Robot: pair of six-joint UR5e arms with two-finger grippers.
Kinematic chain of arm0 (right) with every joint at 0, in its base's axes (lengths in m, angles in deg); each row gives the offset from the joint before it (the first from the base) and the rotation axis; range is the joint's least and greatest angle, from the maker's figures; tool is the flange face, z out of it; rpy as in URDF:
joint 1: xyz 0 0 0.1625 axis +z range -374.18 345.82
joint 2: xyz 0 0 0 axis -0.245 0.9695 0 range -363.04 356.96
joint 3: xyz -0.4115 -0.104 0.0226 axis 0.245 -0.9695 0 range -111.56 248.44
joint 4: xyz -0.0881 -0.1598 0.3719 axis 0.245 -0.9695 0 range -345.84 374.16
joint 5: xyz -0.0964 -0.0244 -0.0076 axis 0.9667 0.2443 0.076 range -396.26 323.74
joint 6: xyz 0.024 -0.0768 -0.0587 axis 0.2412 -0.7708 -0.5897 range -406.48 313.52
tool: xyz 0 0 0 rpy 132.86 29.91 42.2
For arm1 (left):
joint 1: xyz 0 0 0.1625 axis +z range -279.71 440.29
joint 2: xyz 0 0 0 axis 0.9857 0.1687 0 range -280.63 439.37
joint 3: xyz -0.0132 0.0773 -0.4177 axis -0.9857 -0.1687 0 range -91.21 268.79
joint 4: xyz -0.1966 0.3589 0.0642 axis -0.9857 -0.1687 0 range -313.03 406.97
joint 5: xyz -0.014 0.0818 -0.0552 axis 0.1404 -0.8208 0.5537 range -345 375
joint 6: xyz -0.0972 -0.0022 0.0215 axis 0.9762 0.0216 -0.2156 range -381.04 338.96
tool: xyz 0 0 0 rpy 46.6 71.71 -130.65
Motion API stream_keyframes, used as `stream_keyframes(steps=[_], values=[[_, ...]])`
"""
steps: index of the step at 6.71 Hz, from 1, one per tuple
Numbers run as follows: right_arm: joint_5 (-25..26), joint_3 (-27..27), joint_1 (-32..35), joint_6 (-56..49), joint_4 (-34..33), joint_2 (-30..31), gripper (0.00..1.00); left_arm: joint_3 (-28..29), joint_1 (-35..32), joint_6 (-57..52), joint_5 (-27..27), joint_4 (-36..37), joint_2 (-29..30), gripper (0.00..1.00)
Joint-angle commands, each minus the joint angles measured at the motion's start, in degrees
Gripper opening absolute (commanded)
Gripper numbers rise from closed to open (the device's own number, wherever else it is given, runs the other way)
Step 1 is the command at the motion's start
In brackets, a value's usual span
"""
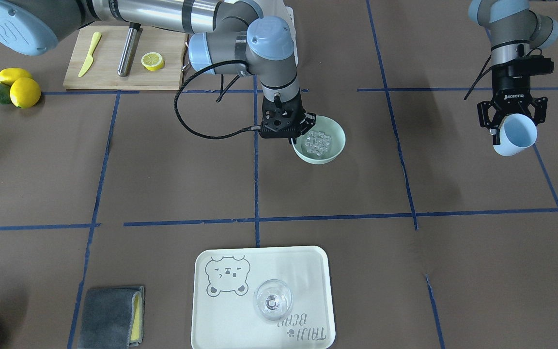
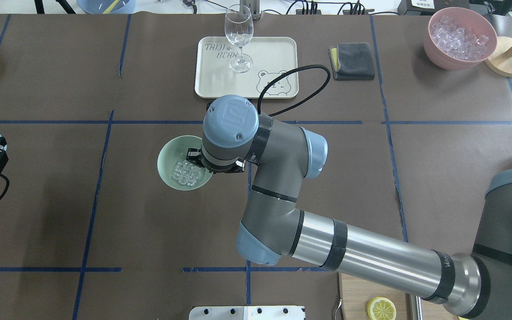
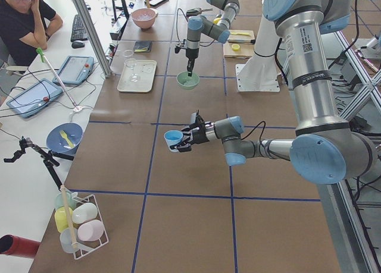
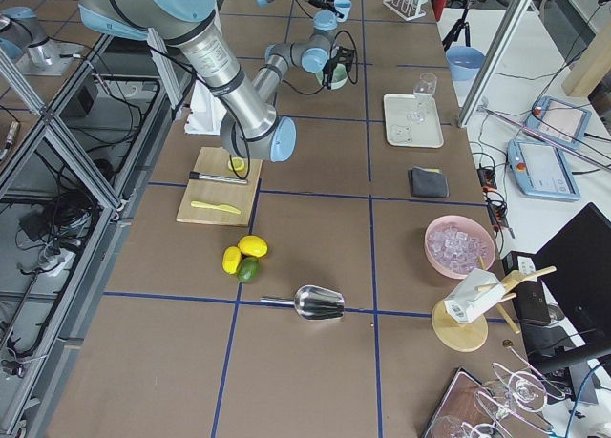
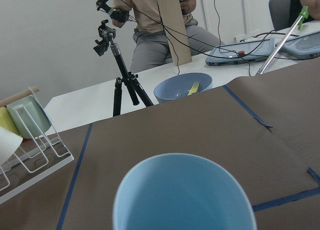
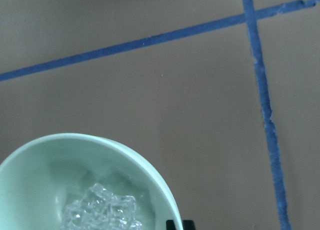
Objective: Pour ice into bowl
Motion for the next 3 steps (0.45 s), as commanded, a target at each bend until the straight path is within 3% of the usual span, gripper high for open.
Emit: stream_keyframes(steps=[1, 2, 3], values=[[-1.6, 12.6, 4.2, -3.7, -4.7, 9.2, 0.00, 2.6, 2.9, 12.7, -1.3, 0.4, 1.9, 0.00], [-1.7, 17.9, 5.7, -7.7, -6.5, 13.9, 0.00, 7.1, 7.2, 16.7, -9.1, 0.3, 3.5, 0.00], [-2.9, 22.1, 7.6, -11.6, -6.8, 18.4, 0.00, 7.9, 9.8, 17.0, -12.8, 0.6, 4.8, 0.00]])
